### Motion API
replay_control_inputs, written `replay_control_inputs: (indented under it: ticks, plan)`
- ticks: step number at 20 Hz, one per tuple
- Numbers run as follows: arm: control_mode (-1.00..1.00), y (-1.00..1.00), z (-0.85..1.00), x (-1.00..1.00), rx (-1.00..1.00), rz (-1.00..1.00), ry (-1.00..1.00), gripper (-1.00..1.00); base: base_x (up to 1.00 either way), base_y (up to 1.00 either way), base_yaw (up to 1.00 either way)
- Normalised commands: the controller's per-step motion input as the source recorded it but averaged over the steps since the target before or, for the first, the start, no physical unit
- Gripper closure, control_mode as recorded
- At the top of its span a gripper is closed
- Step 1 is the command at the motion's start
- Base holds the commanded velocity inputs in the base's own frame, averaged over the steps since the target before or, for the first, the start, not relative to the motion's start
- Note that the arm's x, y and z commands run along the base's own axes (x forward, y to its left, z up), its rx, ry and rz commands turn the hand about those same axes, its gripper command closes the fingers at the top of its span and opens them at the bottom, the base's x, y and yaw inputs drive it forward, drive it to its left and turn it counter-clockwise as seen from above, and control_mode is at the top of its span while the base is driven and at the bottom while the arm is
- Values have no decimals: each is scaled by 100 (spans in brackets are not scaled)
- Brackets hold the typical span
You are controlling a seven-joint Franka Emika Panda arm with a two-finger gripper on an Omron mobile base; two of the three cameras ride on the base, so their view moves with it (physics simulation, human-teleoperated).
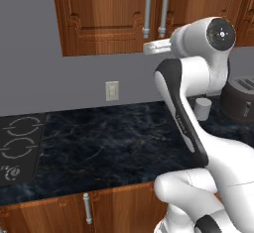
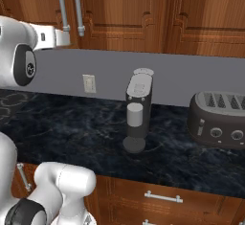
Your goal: Open the cabinet and move the ladle to the pot. Then close the cabinet.
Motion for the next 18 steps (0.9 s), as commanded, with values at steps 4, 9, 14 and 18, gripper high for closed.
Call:
replay_control_inputs:
  ticks: [4, 9, 14, 18]
  plan:
    - [-100, 18, 40, 41, 0, 0, 0, -100, 0, 0, 0]
    - [-100, 15, 13, 46, 0, 0, 0, -100, 0, 0, 0]
    - [-100, 4, 0, 63, 0, 0, 0, -100, 0, 0, 0]
    - [-100, 0, 0, 64, 0, 0, 0, -100, 0, 0, 0]
